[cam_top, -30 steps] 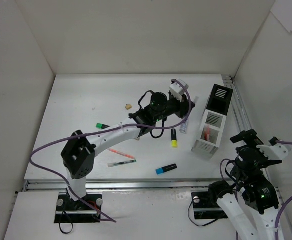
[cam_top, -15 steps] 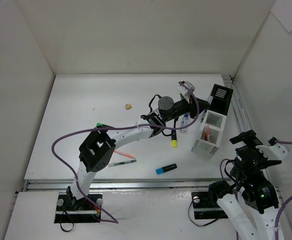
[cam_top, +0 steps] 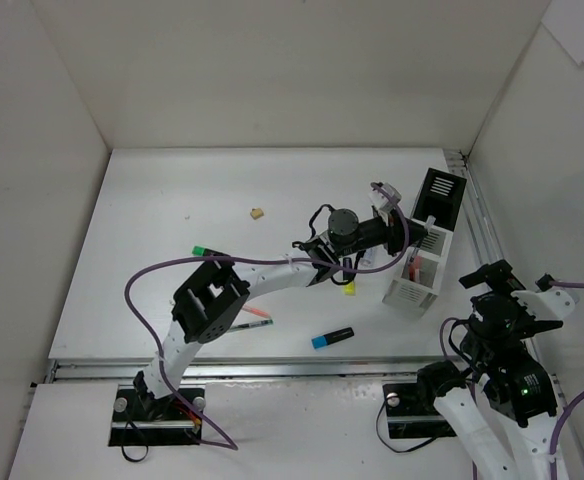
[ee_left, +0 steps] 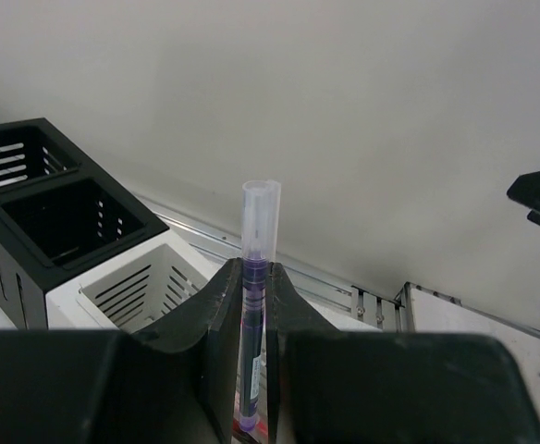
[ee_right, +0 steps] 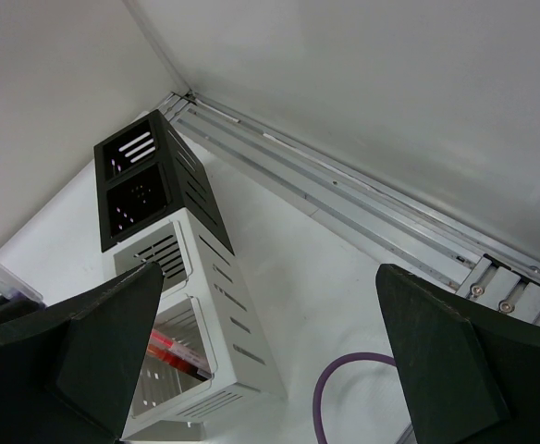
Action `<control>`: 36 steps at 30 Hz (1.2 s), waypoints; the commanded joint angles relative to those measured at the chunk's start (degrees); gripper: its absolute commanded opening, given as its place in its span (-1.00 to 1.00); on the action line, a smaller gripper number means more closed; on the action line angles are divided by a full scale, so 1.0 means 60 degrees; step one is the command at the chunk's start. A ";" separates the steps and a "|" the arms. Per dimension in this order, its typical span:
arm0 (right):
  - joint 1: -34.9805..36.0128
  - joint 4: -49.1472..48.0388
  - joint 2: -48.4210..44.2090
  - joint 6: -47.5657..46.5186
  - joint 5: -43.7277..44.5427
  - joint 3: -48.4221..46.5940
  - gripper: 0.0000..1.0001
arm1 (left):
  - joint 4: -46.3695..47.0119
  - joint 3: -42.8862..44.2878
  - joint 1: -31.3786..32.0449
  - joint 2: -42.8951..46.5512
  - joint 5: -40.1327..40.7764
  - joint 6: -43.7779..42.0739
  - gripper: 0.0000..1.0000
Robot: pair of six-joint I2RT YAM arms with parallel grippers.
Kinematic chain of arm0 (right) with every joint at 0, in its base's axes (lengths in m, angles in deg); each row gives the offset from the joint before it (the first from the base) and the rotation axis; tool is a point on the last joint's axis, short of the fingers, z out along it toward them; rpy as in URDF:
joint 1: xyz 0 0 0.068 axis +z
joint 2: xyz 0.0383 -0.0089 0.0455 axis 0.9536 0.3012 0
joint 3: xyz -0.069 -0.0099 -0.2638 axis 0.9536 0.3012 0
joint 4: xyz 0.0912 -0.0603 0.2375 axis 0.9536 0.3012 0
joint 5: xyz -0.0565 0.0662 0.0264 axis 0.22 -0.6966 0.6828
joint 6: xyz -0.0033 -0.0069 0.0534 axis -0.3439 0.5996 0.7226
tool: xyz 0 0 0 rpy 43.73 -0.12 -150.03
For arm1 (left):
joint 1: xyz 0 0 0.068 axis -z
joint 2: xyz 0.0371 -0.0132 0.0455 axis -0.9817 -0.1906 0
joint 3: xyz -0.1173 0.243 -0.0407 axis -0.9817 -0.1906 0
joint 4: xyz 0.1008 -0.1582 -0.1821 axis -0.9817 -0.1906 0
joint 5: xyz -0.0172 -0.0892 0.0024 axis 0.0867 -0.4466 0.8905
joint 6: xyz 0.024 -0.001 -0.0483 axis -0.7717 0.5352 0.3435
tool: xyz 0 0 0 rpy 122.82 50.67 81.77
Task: Sort the stationery into containers
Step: Place the pen in the storage box, then pick up the pen from the center of the board.
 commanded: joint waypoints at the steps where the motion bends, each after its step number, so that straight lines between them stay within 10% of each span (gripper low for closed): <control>1: 0.0042 -0.0310 0.0306 0.0190 0.0450 0.0018 0.96 | 0.1115 0.0155 0.0070 0.0142 -0.0016 0.0032 -1.00; 9: 0.0043 -0.0310 0.0292 0.0161 0.0451 0.0018 0.96 | 0.1130 -0.0093 0.0362 0.0156 0.0043 -0.0288 -0.95; 18: 0.0043 -0.0325 0.0438 0.0029 0.0377 -0.0084 0.96 | 0.1554 -0.1264 0.0363 0.1327 0.0217 -0.0758 0.30; 19: 0.0028 -0.0310 0.0467 -0.0043 0.0290 -0.0129 0.96 | 0.1598 -0.1397 0.0363 0.1445 0.0277 -0.0787 0.93; 25: 0.0057 -0.0573 0.0555 -0.0671 -0.0498 -0.0246 0.96 | 0.0956 -0.3124 -0.0206 0.3332 0.0423 -0.0042 0.99; 31: 0.0145 -0.1832 0.2296 -0.2621 -0.3471 -0.0348 0.96 | -0.3704 -0.5103 -0.0736 0.6862 0.4398 0.0632 0.99; 36: 0.1444 -0.2711 0.4084 -0.3149 -0.3391 -0.0393 0.96 | -1.0816 -0.5776 -0.1057 0.8943 0.7907 0.3436 0.99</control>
